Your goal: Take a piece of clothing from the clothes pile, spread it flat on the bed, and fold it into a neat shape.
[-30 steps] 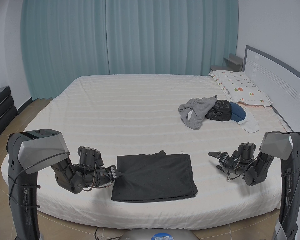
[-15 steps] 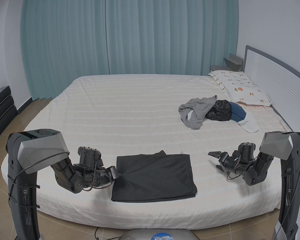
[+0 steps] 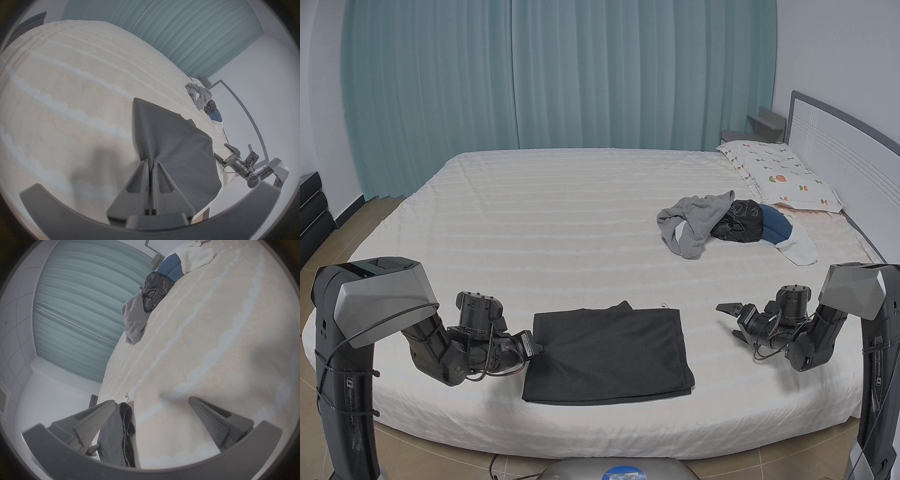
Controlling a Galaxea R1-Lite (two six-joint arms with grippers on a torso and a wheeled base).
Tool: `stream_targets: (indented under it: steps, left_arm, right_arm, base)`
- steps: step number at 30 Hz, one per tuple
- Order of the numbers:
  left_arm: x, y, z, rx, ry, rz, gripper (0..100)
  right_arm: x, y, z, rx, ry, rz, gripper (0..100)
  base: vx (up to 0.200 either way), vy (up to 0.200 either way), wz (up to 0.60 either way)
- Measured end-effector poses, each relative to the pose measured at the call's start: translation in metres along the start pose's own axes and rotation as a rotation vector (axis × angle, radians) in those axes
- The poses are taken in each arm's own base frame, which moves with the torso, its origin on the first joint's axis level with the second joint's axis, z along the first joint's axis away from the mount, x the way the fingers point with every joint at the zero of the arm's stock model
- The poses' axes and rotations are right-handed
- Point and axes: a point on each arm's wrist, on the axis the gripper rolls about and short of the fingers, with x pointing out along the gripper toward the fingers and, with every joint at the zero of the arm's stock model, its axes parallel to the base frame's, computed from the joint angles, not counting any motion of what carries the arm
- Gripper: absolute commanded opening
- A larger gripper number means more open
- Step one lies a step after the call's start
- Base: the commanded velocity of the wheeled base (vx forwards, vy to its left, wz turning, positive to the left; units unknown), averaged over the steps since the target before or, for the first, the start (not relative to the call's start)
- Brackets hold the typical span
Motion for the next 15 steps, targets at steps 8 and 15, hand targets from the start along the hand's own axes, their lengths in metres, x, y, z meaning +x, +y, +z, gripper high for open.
stream_targets:
  steps: [8,15]
  left_arm:
    - [-0.0015,0.0012,0.0019,-0.002,-0.011,0.004,0]
    - [-0.0046,0.0016,0.0029,-0.005,-0.017,0.007,0]
  right_arm:
    - [-0.0001,0.0001,-0.0001,0.0,0.0,0.0,100]
    - [-0.0004,0.0019,-0.0023,-0.003,0.006,0.003,100]
  base:
    - [0.0,0.2,0.0]
    - [0.0,0.2,0.0]
